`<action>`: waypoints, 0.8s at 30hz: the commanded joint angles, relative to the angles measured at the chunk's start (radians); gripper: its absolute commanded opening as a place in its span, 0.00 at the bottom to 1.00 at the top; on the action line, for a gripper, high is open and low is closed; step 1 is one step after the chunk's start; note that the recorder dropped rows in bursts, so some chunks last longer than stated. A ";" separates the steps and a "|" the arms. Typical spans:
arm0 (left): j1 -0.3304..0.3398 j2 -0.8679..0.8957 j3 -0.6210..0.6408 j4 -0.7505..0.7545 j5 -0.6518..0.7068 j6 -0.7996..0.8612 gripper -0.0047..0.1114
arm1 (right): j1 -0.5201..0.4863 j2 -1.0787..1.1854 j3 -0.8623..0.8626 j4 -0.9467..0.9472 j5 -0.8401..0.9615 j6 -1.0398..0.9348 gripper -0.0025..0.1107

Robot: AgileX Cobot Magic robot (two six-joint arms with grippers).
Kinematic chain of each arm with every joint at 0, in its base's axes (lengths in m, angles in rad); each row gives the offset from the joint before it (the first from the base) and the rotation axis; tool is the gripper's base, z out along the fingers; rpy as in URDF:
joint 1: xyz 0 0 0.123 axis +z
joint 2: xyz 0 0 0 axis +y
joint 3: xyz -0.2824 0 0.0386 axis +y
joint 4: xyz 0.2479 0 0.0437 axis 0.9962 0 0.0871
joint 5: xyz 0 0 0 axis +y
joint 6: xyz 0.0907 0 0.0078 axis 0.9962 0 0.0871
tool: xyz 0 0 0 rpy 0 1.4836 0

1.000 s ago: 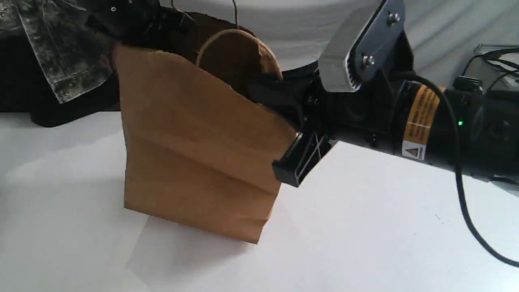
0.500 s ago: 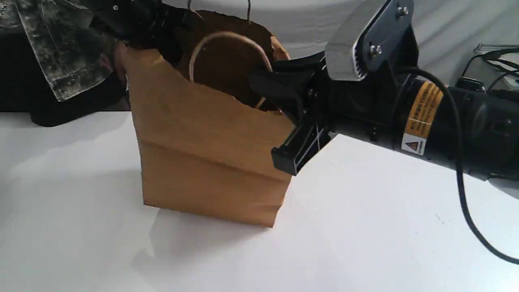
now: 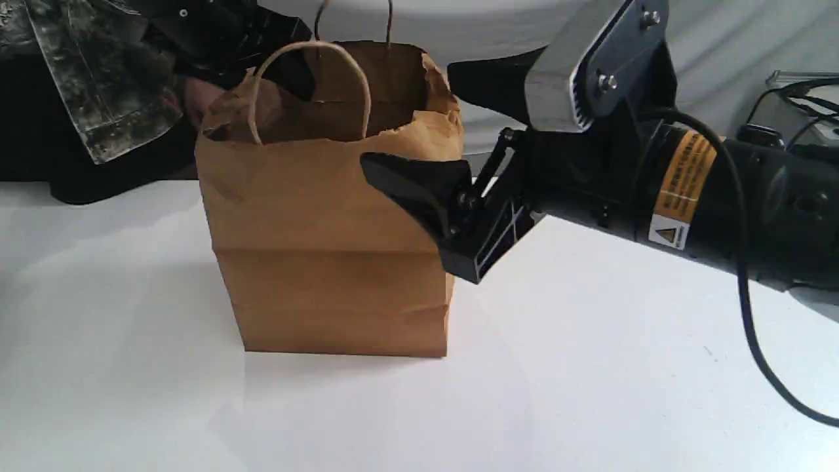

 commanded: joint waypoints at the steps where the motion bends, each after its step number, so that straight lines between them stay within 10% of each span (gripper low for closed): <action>1: 0.004 -0.071 -0.008 0.002 -0.010 0.009 0.66 | -0.007 -0.001 0.002 0.071 -0.039 -0.059 0.76; 16: 0.004 -0.281 -0.008 0.266 -0.017 -0.118 0.66 | -0.007 -0.160 0.009 0.515 0.049 -0.603 0.76; 24: 0.004 -0.396 0.029 -0.037 -0.060 0.006 0.66 | -0.007 -0.415 0.188 0.839 0.030 -0.974 0.72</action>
